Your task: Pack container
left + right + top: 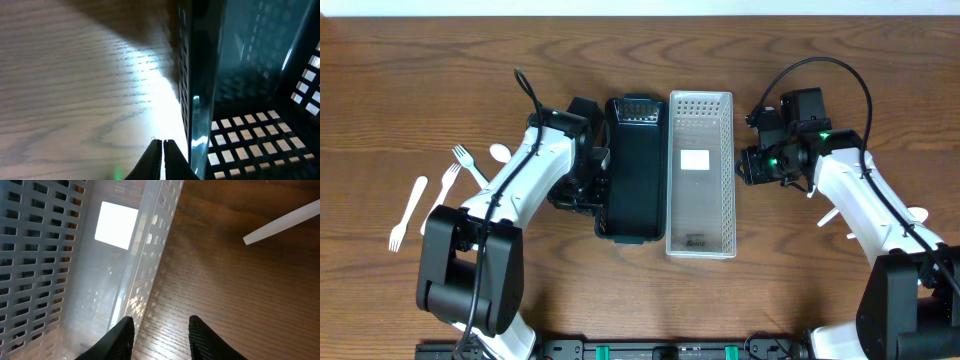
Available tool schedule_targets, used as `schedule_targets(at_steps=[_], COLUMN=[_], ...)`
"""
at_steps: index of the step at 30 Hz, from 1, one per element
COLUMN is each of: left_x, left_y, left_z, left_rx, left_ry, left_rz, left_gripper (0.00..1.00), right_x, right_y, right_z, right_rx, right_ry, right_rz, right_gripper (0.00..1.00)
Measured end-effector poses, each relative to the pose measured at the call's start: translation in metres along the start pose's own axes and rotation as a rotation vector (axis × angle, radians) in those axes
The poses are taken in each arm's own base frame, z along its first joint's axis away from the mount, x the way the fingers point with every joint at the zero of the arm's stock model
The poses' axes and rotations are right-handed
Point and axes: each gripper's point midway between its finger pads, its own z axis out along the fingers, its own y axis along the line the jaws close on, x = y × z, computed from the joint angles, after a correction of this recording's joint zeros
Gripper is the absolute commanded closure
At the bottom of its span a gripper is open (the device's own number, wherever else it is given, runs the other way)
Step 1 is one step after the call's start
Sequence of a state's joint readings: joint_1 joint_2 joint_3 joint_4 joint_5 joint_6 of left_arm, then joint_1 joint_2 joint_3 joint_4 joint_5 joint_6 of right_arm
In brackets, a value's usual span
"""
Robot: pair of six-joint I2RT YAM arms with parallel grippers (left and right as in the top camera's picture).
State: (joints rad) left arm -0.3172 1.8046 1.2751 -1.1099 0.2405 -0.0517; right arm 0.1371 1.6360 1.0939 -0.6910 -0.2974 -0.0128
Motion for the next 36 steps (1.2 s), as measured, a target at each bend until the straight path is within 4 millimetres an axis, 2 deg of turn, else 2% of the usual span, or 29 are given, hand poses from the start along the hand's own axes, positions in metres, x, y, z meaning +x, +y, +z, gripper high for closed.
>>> schedule_targets(at_steps=[12, 14, 15, 18, 21, 23, 26, 27, 29, 31, 33, 36], left_x=[0.007, 0.005, 0.004, -0.003, -0.012, -0.016, -0.021, -0.022, -0.026, -0.032, -0.037, -0.038], left_y=[0.001, 0.001, 0.001, 0.003, 0.008, 0.013, 0.019, 0.02, 0.021, 0.022, 0.023, 0.027], left_z=[0.0, 0.0, 0.0, 0.0, -0.001, -0.001, -0.004, -0.005, -0.011, -0.021, -0.031, -0.047], left_rx=[-0.002, -0.002, -0.003, -0.017, -0.046, -0.074, -0.114, -0.121, -0.138, -0.152, -0.157, -0.16], left_ry=[0.027, 0.021, 0.015, -0.013, -0.051, -0.069, -0.089, -0.092, -0.108, -0.13, -0.15, -0.171], left_rz=[-0.005, -0.004, -0.003, 0.0, 0.005, 0.007, 0.007, 0.011, 0.011, 0.012, 0.006, -0.009], left_gripper=[0.94, 0.94, 0.94, 0.94, 0.93, 0.92, 0.83, 0.76, 0.71, 0.62, 0.61, 0.6], right_x=[-0.002, -0.002, -0.001, 0.003, 0.005, 0.004, 0.004, 0.004, 0.006, 0.0, -0.014, -0.045], right_y=[0.0, 0.0, 0.0, -0.003, -0.005, -0.007, -0.02, -0.024, -0.039, -0.057, -0.074, -0.084], right_z=[0.0, 0.0, 0.0, 0.0, -0.001, -0.001, -0.004, -0.005, -0.015, -0.034, -0.066, -0.116], right_rx=[-0.002, -0.002, -0.001, 0.012, 0.02, 0.029, 0.096, 0.115, 0.188, 0.271, 0.359, 0.431], right_ry=[-0.008, -0.007, -0.004, 0.011, 0.018, 0.017, 0.016, 0.016, 0.039, 0.038, 0.015, -0.081], right_rz=[-0.003, -0.002, -0.001, 0.002, 0.001, 0.002, 0.065, 0.08, 0.148, 0.218, 0.288, 0.362], right_gripper=[0.56, 0.43, 0.28, 0.11, 0.01, 0.01, 0.01, 0.01, 0.01, 0.01, 0.01, 0.01])
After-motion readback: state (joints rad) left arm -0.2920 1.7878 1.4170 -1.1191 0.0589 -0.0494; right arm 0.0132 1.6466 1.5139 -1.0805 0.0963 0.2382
